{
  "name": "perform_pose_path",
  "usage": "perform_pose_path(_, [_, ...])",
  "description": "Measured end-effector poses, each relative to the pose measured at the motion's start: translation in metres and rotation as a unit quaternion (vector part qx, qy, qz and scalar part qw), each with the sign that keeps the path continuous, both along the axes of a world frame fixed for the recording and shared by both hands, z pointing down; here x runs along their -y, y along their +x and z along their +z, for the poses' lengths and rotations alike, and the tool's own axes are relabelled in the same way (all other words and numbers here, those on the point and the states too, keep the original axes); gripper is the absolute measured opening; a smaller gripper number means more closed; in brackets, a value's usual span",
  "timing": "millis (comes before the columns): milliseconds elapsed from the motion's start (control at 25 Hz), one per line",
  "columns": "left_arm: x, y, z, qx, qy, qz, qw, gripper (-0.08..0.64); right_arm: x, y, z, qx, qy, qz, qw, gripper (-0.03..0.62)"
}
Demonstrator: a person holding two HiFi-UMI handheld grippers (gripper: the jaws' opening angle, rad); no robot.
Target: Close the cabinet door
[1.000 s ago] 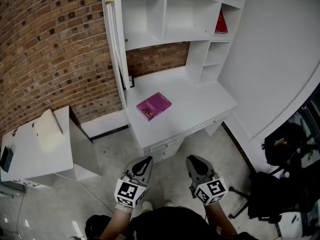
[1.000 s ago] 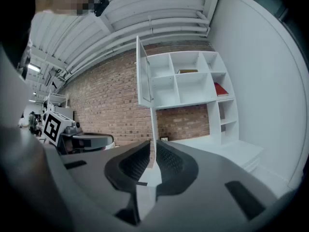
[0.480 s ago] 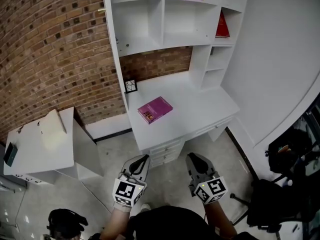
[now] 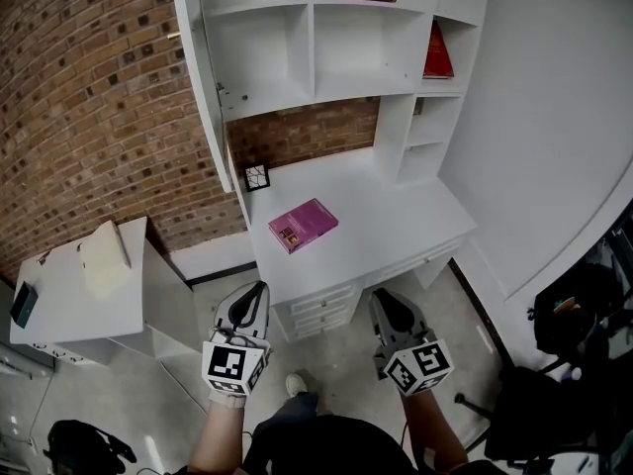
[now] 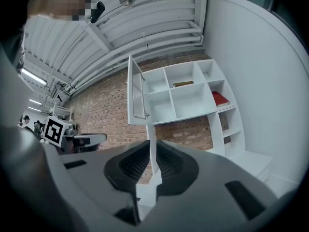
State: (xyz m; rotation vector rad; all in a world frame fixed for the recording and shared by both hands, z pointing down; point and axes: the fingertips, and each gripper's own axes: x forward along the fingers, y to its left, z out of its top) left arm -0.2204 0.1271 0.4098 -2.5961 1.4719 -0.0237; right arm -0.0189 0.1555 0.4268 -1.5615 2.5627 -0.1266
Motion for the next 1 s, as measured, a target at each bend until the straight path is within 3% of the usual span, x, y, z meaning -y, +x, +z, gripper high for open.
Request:
perform_pose_path(360, [0.079,-0.032,-0.035,-0.012,0.048,-0.063,0.9968,0.014,0.078,-0.003,-0.013,-0.009,0.012,-0.009,1.0,0.051])
perform_pose_path(520, [0.116,-0.051,-0.045,-0.015,0.052,-0.081,0.9952,0.066,0.12,-0.015,-0.025,-0.015,0.019,-0.019,1.0,0.051])
perform_pose_path(800, [0.162,-0.074,-0.067,-0.027,0.079,-0.082,0.9931,0.101,0.187,-0.041,-0.044,-0.022,0.036,-0.029,0.999,0.051])
perform_pose_path(1000, [0.177,-0.076,-0.076,-0.045,0.081,-0.058,0.994,0.107,0.224,-0.06,-0.05,-0.024,0.046,-0.039,0.998,0.051])
